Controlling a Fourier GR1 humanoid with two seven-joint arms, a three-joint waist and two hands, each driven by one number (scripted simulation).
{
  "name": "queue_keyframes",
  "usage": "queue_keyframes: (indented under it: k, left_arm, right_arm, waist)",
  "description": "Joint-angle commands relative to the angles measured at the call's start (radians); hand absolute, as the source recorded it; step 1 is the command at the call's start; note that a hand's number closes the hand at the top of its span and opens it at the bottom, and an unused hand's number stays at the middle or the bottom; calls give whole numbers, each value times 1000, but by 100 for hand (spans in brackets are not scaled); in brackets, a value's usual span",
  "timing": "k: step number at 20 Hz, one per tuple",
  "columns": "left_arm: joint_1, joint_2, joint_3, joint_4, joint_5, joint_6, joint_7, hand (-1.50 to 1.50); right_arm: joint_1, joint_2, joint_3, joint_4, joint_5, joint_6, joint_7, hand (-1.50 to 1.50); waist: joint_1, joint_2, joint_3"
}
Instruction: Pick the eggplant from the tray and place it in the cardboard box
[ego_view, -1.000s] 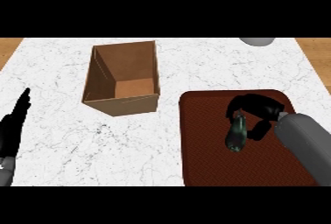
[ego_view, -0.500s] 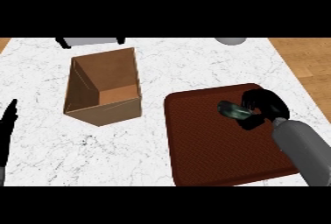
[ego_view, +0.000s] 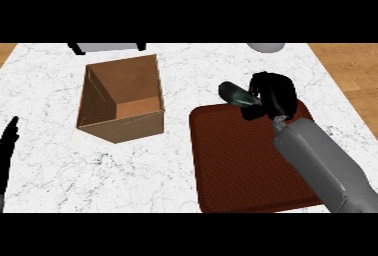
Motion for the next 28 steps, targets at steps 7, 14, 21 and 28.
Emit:
queue_keyframes:
  k: [7,14,21,28]
  left_arm:
    - [-36,-32,-28,-45,1,-14,1,0]
    - [-93,-30,-48,-52,-19,-49,5,0]
    - [-131,-49,-46,-23,-30,-54,-11,0]
    - [-151,-61,-66,-36,-59,-54,0,0]
  right_arm:
    - [-227,298,115,-294,298,123,643,150]
    - [-423,354,73,-223,326,153,858,150]
    - [-475,355,-25,-35,257,-23,781,150]
    - [-550,356,-129,220,181,-129,632,150]
  waist:
    - [74,44,11]
    - [150,79,13]
    - [172,92,13]
    - [188,99,14]
